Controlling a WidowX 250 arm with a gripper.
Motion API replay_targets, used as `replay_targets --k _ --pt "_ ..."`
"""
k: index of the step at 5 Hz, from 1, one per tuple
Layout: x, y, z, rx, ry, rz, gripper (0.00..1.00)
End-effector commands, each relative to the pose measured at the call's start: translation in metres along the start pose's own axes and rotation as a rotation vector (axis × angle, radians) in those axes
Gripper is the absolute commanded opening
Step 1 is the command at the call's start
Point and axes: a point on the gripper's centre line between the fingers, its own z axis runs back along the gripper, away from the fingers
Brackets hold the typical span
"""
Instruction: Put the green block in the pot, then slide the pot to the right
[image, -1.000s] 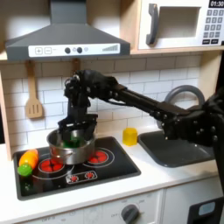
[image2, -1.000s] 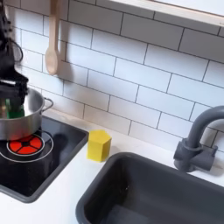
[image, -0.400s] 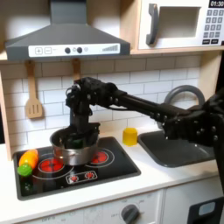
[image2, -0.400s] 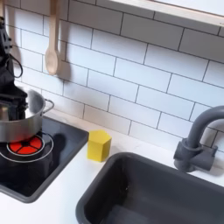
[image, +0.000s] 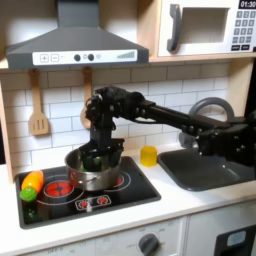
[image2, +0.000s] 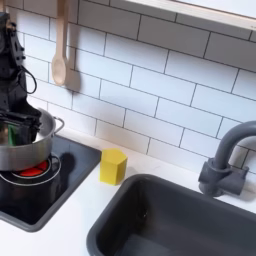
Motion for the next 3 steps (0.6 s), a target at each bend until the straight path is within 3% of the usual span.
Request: replay_targets --k 1,3 --pt "-0.0062 -0.0141 0.0025 -0.011 0.001 -0.038 1.00" --pt "-0.0122 -0.0218 0.0035 -0.026 0.008 -0.059 1.00"
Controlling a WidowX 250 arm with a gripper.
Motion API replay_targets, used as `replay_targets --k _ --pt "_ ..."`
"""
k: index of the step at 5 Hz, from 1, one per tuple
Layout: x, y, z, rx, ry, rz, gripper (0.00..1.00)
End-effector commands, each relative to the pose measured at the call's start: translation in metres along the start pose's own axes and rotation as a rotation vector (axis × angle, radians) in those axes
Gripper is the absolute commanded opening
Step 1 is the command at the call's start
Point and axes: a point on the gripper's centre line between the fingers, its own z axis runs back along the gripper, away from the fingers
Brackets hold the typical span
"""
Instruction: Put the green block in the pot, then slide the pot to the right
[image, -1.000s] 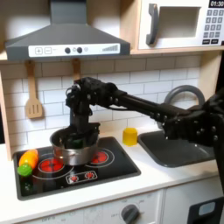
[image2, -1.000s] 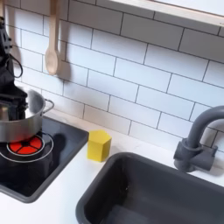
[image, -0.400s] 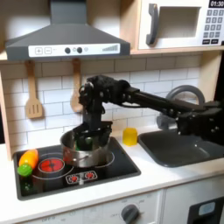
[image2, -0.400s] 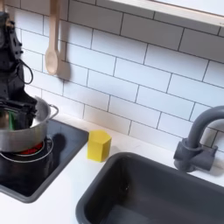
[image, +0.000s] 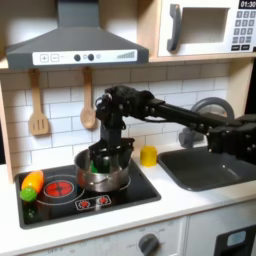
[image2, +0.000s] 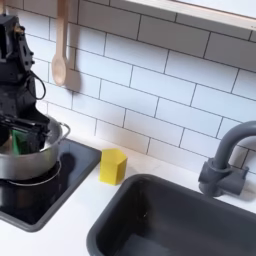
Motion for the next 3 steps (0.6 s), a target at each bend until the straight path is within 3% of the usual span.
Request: replay_targets --k 1,3 --pt "-0.006 -0.008 0.001 -0.015 0.002 -0.025 1.00" --pt "-0.015 -0.021 0.001 -0.034 0.010 -0.068 1.00"
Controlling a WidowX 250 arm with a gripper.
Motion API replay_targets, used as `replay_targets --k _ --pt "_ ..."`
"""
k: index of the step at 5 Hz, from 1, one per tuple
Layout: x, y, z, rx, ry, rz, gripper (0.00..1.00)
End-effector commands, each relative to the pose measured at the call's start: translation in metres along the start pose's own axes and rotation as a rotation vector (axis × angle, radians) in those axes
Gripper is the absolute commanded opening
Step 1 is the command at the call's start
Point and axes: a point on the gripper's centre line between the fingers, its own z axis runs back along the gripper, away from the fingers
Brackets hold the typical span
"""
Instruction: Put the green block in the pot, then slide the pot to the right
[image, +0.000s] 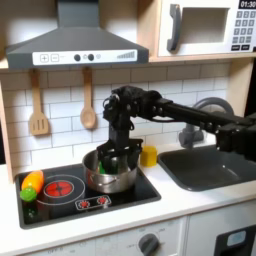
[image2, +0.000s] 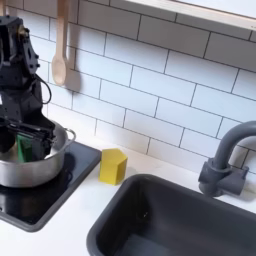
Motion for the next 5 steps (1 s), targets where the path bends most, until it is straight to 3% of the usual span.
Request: replay_targets --k 1,3,4,5 --pt "-0.008 -0.009 0.001 -0.015 0.008 -0.037 1.00" --pt "-0.016 -0.017 0.002 -0.026 0.012 -0.057 1.00" --pt "-0.017 -0.018 0.004 -0.001 0.028 -0.068 1.00" --pt "-0.016 -0.023 0.005 -0.013 0.024 -0.082 1.00"
